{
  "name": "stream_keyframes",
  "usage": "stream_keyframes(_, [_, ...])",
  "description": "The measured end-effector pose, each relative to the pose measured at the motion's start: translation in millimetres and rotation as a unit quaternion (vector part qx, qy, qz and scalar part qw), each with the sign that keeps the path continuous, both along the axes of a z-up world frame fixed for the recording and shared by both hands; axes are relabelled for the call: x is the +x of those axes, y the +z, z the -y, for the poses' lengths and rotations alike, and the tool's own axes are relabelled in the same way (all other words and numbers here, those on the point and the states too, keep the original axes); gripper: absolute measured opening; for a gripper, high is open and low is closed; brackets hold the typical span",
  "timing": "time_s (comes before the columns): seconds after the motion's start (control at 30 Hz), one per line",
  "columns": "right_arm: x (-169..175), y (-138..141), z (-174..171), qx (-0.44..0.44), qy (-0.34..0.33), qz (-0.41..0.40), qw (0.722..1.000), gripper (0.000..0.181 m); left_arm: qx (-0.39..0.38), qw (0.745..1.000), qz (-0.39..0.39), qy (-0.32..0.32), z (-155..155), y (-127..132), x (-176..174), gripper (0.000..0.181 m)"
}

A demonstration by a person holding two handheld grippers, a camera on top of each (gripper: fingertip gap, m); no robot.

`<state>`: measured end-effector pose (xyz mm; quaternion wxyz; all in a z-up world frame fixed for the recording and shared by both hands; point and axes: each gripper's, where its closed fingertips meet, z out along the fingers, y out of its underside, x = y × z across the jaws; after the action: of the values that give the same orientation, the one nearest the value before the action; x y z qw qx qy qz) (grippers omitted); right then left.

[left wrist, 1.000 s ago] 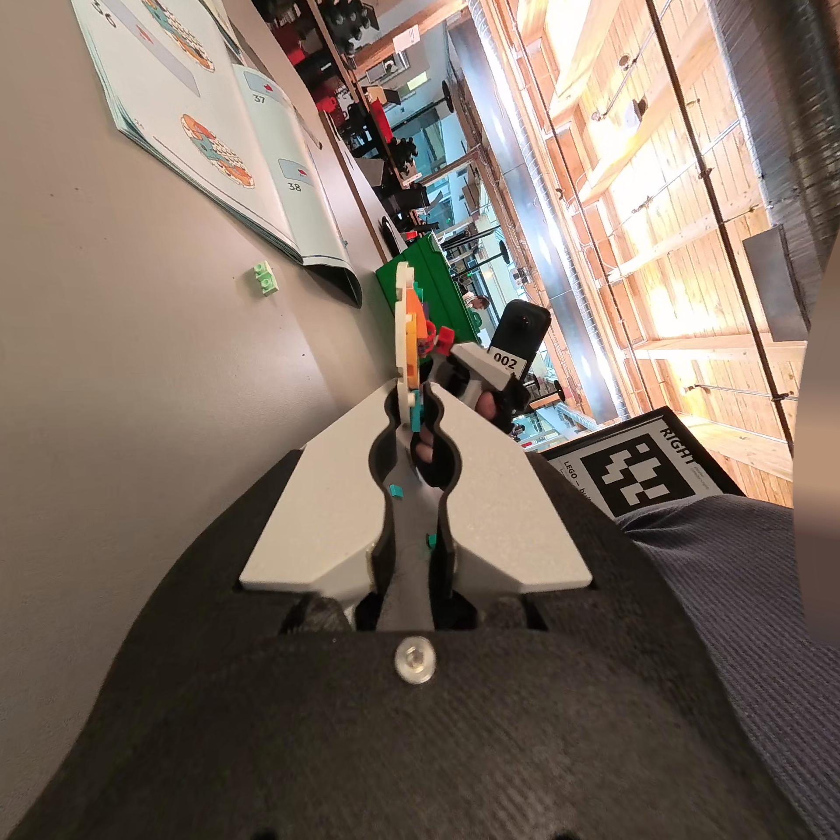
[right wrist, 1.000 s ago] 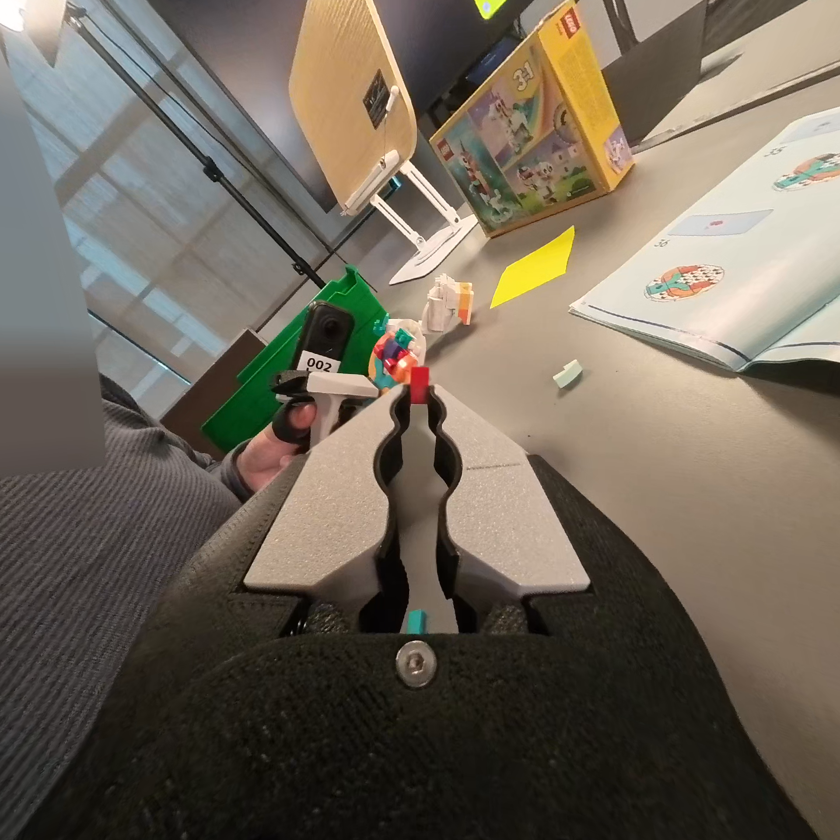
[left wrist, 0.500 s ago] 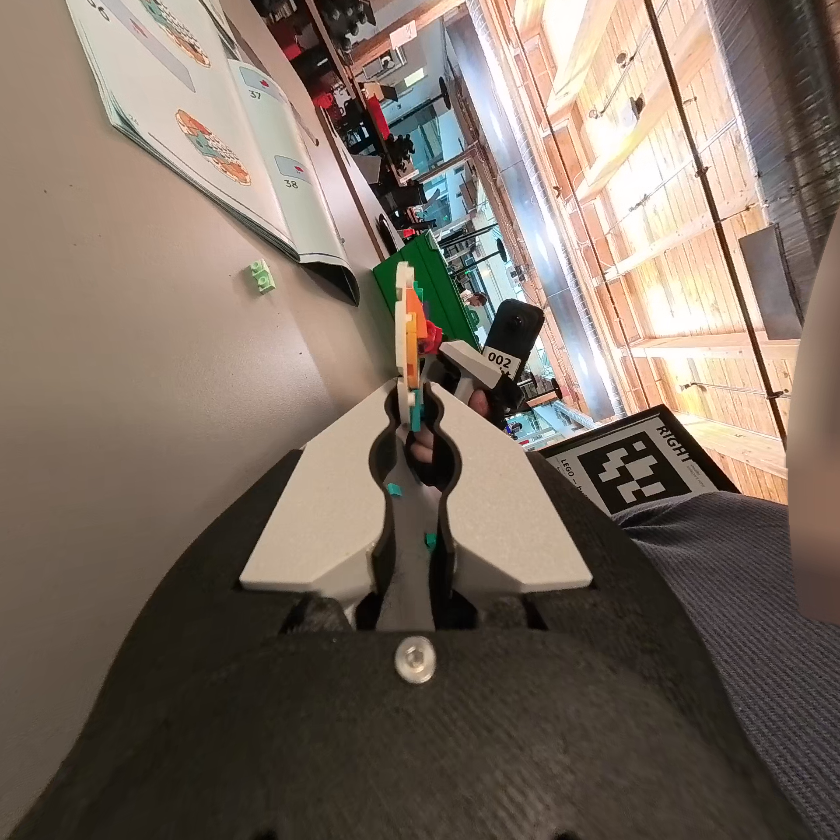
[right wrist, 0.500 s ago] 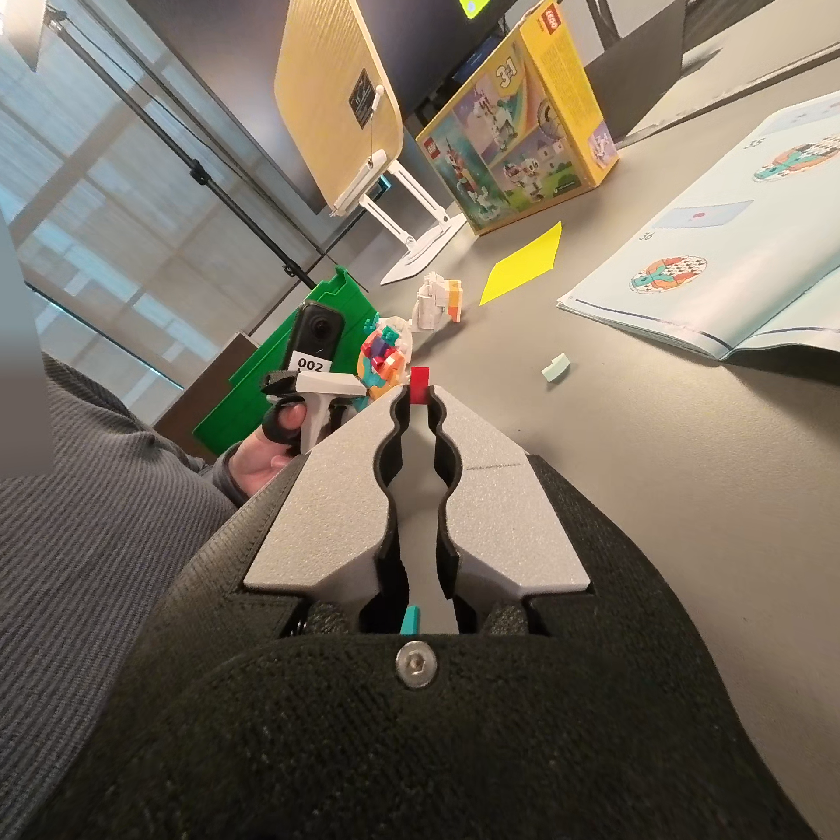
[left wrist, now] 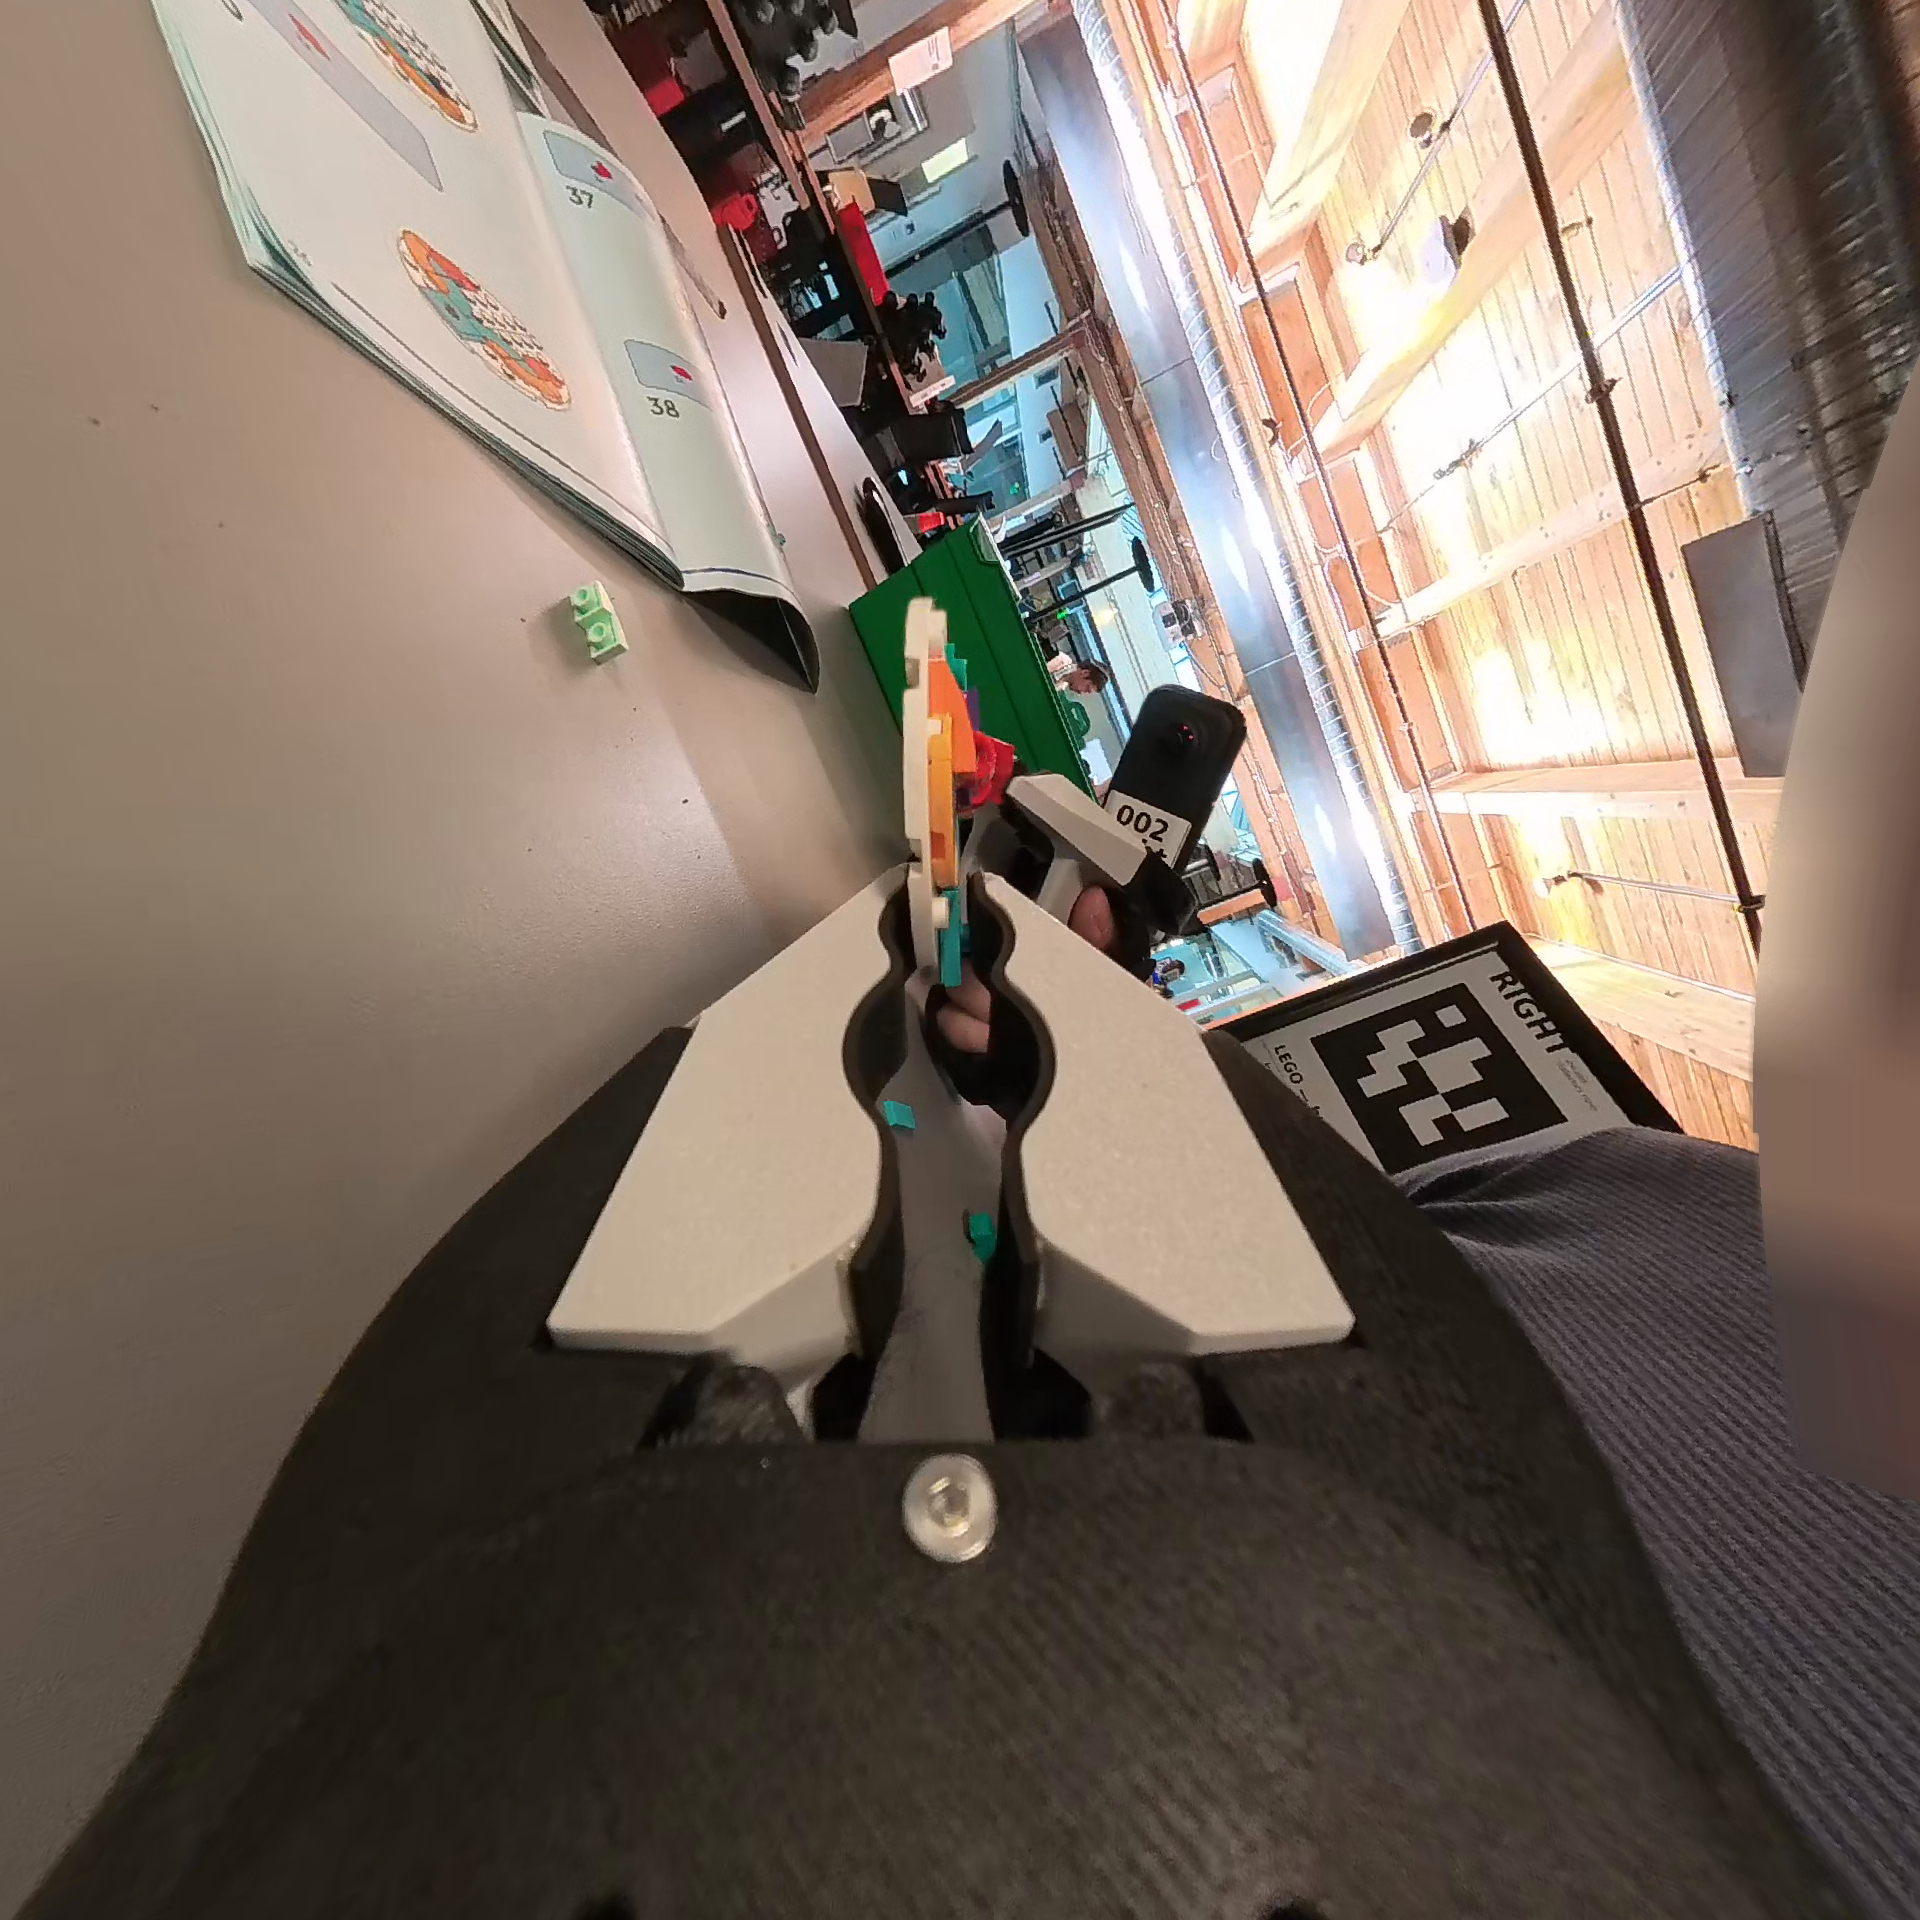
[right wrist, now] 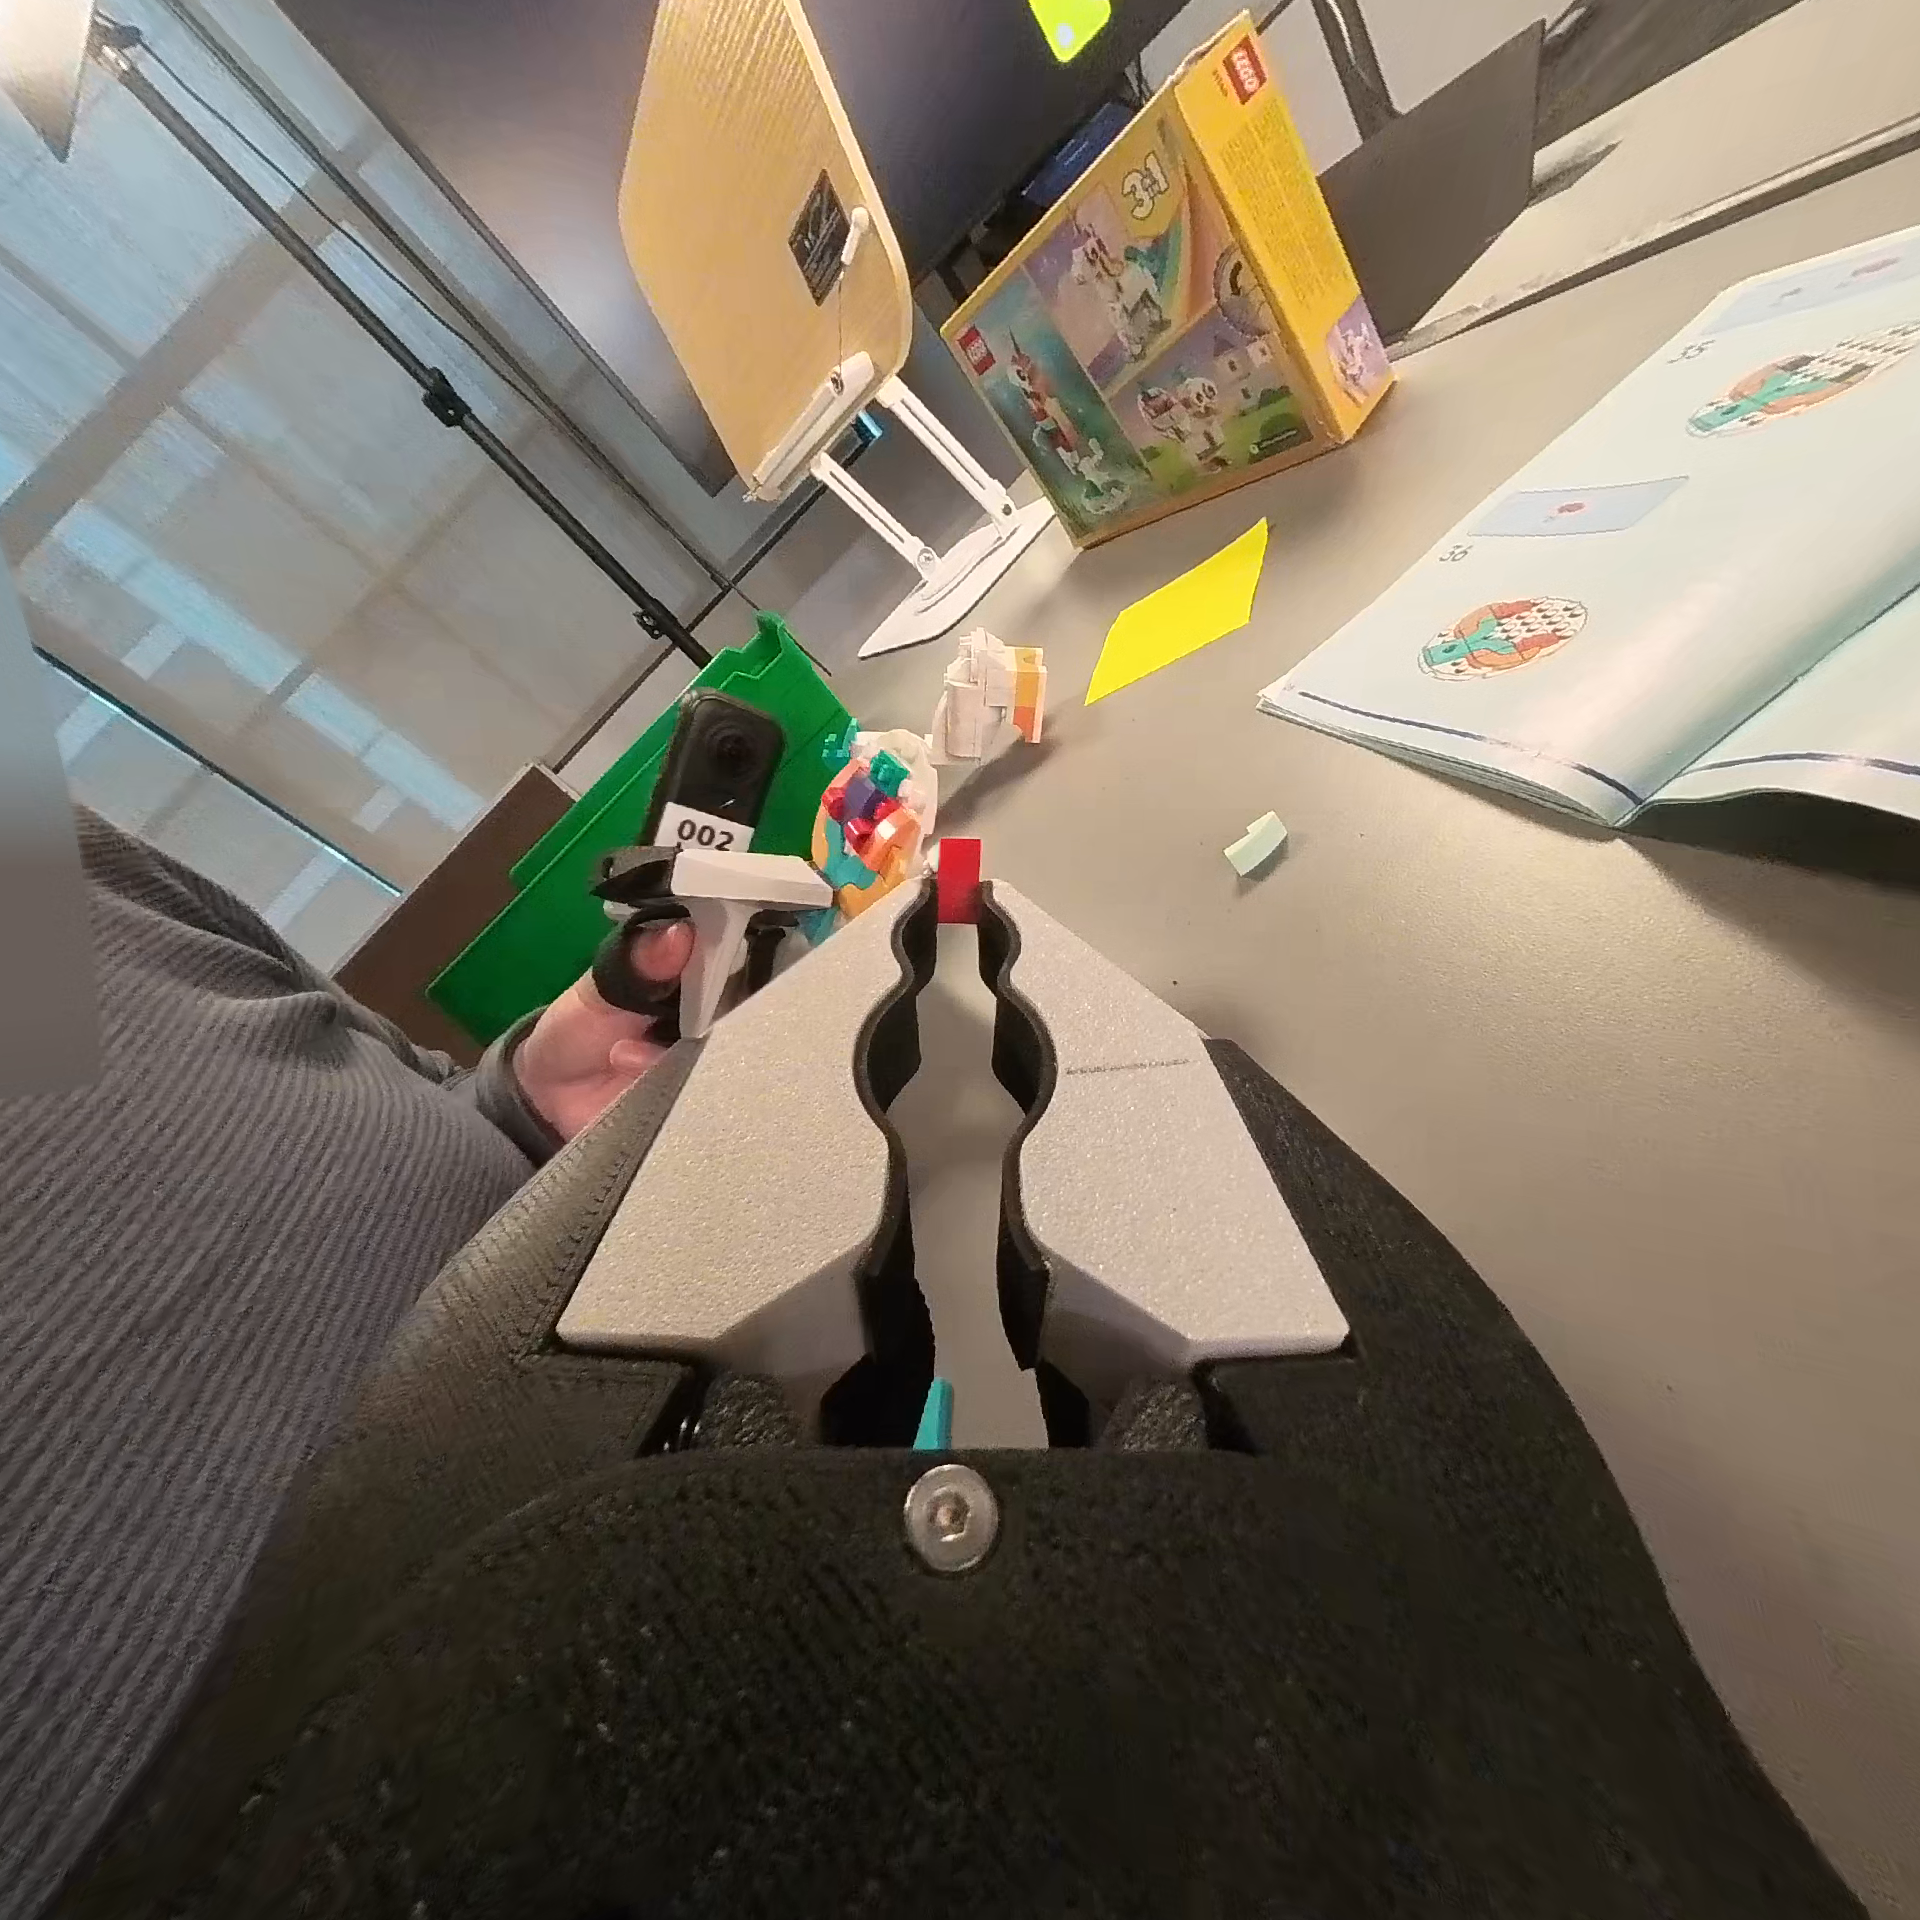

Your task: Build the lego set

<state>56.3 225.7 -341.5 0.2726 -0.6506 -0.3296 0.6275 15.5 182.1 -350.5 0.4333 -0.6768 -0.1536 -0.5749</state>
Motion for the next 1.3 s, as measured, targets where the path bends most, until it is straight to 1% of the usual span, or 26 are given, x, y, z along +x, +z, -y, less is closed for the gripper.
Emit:
stream_keyframes(0.13, [-0.7, 1.0, 1.8, -0.01, 0.005, -0.005, 1.0, 0.005, -0.006, 1.0, 0.013, -0.016, 1.5, 0.3, 2.5, 0.006])
stream_keyframes(0.23, [-0.8, 3.7, 4.0, -0.043, 0.016, -0.023, 0.999, 0.005, -0.014, 0.999, 0.018, -0.036, 3.1, -0.6, 7.2, 0.006])
stream_keyframes(0.3, [-0.2, 4.1, 4.6, -0.07, 0.026, -0.032, 0.997, 0.005, -0.025, 0.996, 0.025, -0.085, 8.5, -2.1, 19.0, 0.006])
stream_keyframes(0.37, [0.8, 4.7, 5.8, -0.088, 0.038, -0.038, 0.995, 0.005, -0.046, 0.986, 0.038, -0.157, 18.4, -4.4, 35.0, 0.006])
stream_keyframes(0.43, [2.8, 5.4, 8.6, -0.091, 0.056, -0.037, 0.994, 0.005, -0.058, 0.98, 0.039, -0.186, 22.3, -6.5, 41.2, 0.006])
stream_keyframes(0.5, [6.5, 6.7, 12.8, -0.063, 0.081, -0.03, 0.994, 0.005, -0.067, 0.974, 0.045, -0.21, 25.3, -7.0, 44.5, 0.006])
stream_keyframes(0.53, [8.9, 9.3, 14.4, -0.036, 0.092, -0.028, 0.995, 0.005, -0.074, 0.971, 0.05, -0.223, 27.0, -7.9, 46.3, 0.006])
stream_keyframes(0.63, [16.2, 13.9, 25.9, 0.075, 0.143, -0.005, 0.987, 0.005, -0.098, 0.958, 0.062, -0.262, 33.6, -10.8, 51.4, 0.006])
stream_keyframes(0.7, [21.1, 10.1, 40.3, 0.156, 0.195, 0.032, 0.968, 0.005, -0.118, 0.949, 0.065, -0.285, 38.4, -14.1, 54.7, 0.007])
stream_keyframes(0.77, [25.3, 2.4, 55.4, 0.237, 0.253, 0.075, 0.935, 0.006, -0.134, 0.937, 0.071, -0.313, 44.1, -15.9, 58.3, 0.007])
stream_keyframes(0.87, [27.0, -7.6, 66.8, 0.33, 0.317, 0.127, 0.88, 0.005, -0.14, 0.922, 0.068, -0.355, 53.5, -15.6, 63.1, 0.007])
stream_keyframes(0.97, [28.6, -6.8, 78.2, 0.381, 0.379, 0.137, 0.832, 0.005, -0.144, 0.911, 0.068, -0.38, 58.9, -15.2, 64.8, 0.008])
stream_keyframes(1.03, [30.5, -13.0, 78.6, 0.419, 0.411, 0.164, 0.793, 0.005, -0.145, 0.904, 0.069, -0.396, 61.9, -14.6, 65.8, 0.008])
stream_keyframes(1.1, [33.4, -16.9, 83.6, 0.448, 0.447, 0.175, 0.754, 0.005, -0.146, 0.899, 0.066, -0.408, 64.2, -14.7, 67.0, 0.008])
stream_keyframes(1.2, [35.4, -16.9, 91.1, 0.468, 0.48, 0.178, 0.72, 0.005, -0.148, 0.894, 0.064, -0.419, 66.3, -15.0, 68.1, 0.008])
stream_keyframes(1.3, [36.1, -20.5, 89.2, 0.499, 0.486, 0.197, 0.69, 0.006, -0.147, 0.892, 0.062, -0.424, 67.2, -15.2, 68.5, 0.008])
